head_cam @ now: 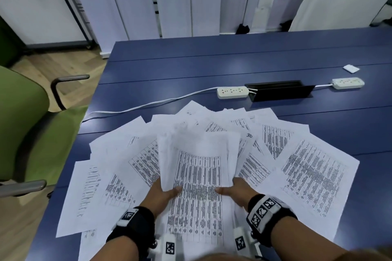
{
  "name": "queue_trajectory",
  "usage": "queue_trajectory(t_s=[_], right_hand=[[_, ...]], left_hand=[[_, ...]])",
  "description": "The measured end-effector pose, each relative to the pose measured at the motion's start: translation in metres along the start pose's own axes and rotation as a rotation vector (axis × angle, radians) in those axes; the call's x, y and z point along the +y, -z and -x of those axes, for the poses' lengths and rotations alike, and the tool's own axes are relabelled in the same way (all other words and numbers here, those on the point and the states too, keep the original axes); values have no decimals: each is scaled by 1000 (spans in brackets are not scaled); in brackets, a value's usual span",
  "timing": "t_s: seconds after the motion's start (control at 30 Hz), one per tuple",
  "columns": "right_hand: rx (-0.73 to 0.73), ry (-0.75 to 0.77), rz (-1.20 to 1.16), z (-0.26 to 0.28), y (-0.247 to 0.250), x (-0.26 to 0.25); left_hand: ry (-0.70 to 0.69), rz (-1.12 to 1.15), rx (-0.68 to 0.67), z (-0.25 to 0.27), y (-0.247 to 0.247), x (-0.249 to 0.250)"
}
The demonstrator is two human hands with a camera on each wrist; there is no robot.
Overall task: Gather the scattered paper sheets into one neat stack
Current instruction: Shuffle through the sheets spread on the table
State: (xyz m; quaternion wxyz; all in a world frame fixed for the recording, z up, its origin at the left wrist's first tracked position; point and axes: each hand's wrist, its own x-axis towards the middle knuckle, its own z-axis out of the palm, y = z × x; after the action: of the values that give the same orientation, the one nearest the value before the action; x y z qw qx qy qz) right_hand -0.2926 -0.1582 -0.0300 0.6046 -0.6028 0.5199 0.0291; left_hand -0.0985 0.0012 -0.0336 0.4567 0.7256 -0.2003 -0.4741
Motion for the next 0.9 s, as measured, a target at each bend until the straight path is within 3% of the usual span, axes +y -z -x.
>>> queue_trajectory(t_s=[0.1,0.2,0.33,0.57,0.67,0.8,0.9], right_hand=[[86,93,48,6,-8,-8],[91,83,-143,11,-6,-12],[114,-3,-399,20,13,-17],[239,-36,-598,4,39,1],[374,-100,-576,-5,52,11],[481,-113,-371,-10,52,18],[512,-85,-221,-10,51,16]], left_hand=[[34,41,-34,3,0,5],[165,191,-23,0,6,6],[287,396,161,-16,19,-1],[126,62,180,-32,18,2],[150,86,143,-29,15,1],[255,-28,-71,-15,19,0],[196,-92,-18,-20,29,-1]])
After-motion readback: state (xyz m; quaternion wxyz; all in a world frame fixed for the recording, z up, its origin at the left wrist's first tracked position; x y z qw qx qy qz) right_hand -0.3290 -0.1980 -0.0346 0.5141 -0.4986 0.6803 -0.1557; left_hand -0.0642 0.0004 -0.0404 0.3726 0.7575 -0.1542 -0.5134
